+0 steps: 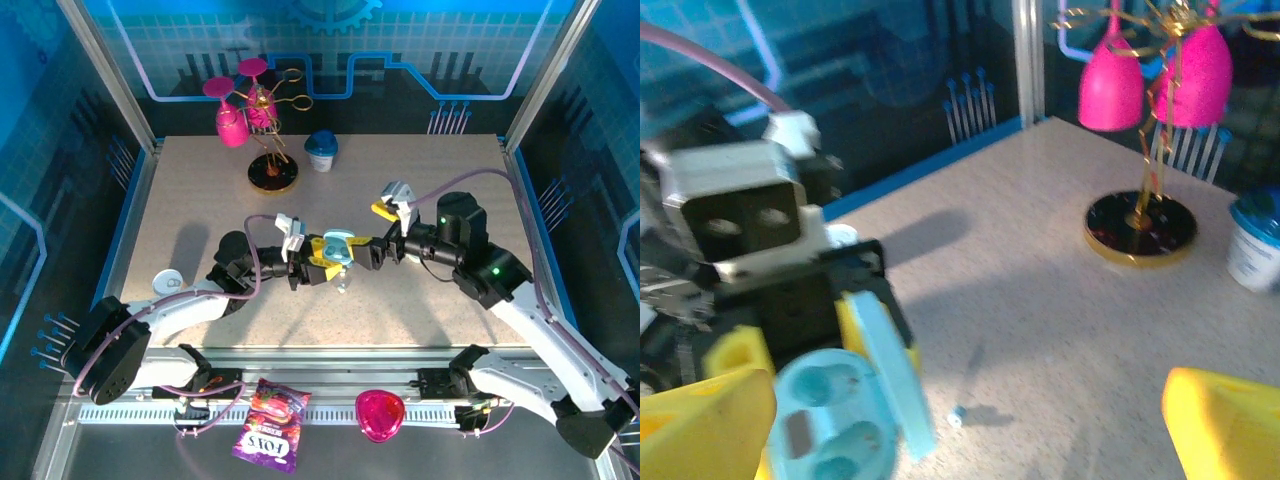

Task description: Insert the wireless bluetooth earbuds into the charging case

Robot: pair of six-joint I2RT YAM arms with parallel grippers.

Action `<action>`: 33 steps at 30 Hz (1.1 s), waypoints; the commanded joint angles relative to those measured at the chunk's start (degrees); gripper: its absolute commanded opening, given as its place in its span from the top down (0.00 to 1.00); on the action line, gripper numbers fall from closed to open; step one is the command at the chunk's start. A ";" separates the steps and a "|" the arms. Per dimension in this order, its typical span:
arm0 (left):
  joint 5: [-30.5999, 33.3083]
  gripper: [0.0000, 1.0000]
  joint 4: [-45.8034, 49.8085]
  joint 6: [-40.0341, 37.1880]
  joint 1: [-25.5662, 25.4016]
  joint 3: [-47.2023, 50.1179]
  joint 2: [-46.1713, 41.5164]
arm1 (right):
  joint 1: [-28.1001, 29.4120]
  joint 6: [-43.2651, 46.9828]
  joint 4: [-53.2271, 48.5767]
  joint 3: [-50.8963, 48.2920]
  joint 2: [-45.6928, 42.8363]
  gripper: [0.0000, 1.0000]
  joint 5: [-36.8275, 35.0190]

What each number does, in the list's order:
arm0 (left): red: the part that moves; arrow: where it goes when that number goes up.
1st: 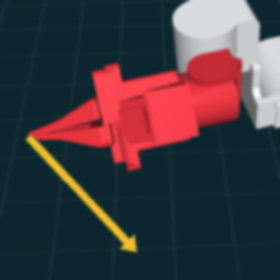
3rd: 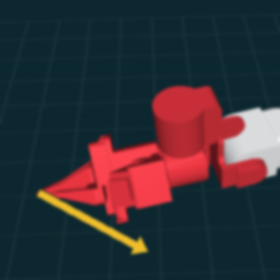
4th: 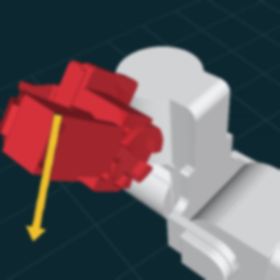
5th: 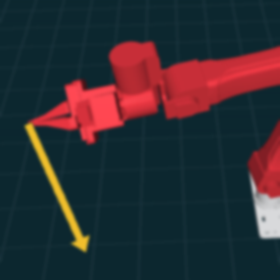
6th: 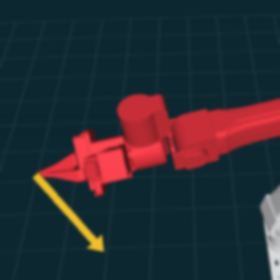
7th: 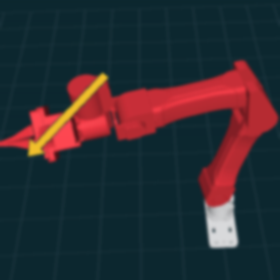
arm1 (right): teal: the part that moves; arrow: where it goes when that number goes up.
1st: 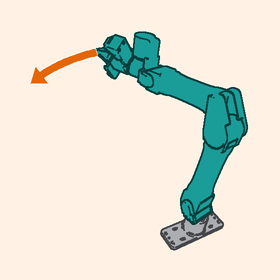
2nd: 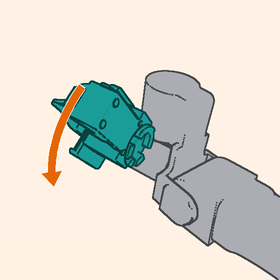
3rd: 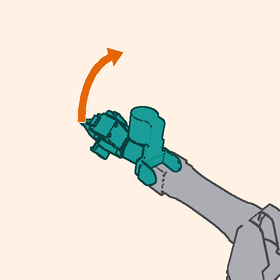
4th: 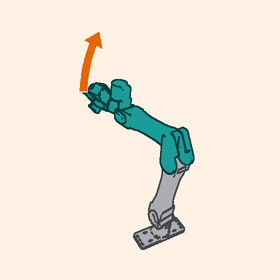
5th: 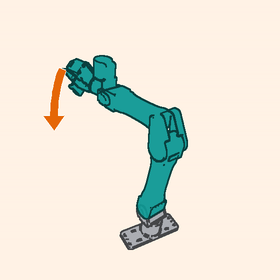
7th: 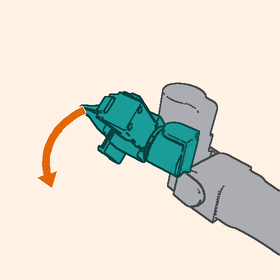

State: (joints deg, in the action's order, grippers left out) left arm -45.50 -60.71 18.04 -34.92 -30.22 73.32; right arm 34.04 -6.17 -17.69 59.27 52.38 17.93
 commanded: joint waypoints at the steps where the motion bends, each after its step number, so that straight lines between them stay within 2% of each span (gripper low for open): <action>1: 1.41 0.77 -3.98 -1.55 1.23 1.59 -0.81 | -1.05 -4.58 7.63 -2.73 -3.54 0.00 3.48; 4: 1.66 0.78 -5.67 -0.37 2.77 1.99 -1.10 | -3.00 -9.68 11.56 -6.55 -6.05 0.00 -0.43; 7: 2.08 0.78 -4.59 0.07 4.45 1.83 -2.86 | -7.80 -16.43 13.39 -10.62 -6.93 0.00 -1.81; 9: 2.22 0.78 -2.05 -0.80 5.12 1.65 -4.80 | -10.52 -20.20 11.81 -11.68 -6.48 0.00 -1.87; 12: 4.09 0.77 4.44 -5.24 5.30 1.58 -8.19 | -11.62 -21.60 6.55 -12.52 -4.97 0.04 -5.31; 16: 5.59 0.77 9.84 -11.05 5.40 1.51 -10.53 | -11.38 -22.17 -0.23 -13.02 -0.77 0.06 -9.01; 21: 5.37 0.77 11.36 -14.61 6.33 0.28 -9.78 | -9.06 -27.46 5.54 -18.97 5.16 0.12 -9.74; 25: 4.46 0.78 5.00 -12.32 7.06 0.14 -7.13 | -6.13 -28.89 7.87 -19.23 12.85 0.23 -11.54; 33: 4.01 0.79 -6.33 -10.55 7.19 -0.10 0.81 | -1.90 -27.46 4.94 -9.45 31.67 0.31 -12.11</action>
State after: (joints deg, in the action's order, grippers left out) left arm -40.80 -58.72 7.18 -28.27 -28.77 71.64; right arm 30.96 -33.47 -12.58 46.13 80.23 6.39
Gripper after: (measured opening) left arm 0.365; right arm 0.700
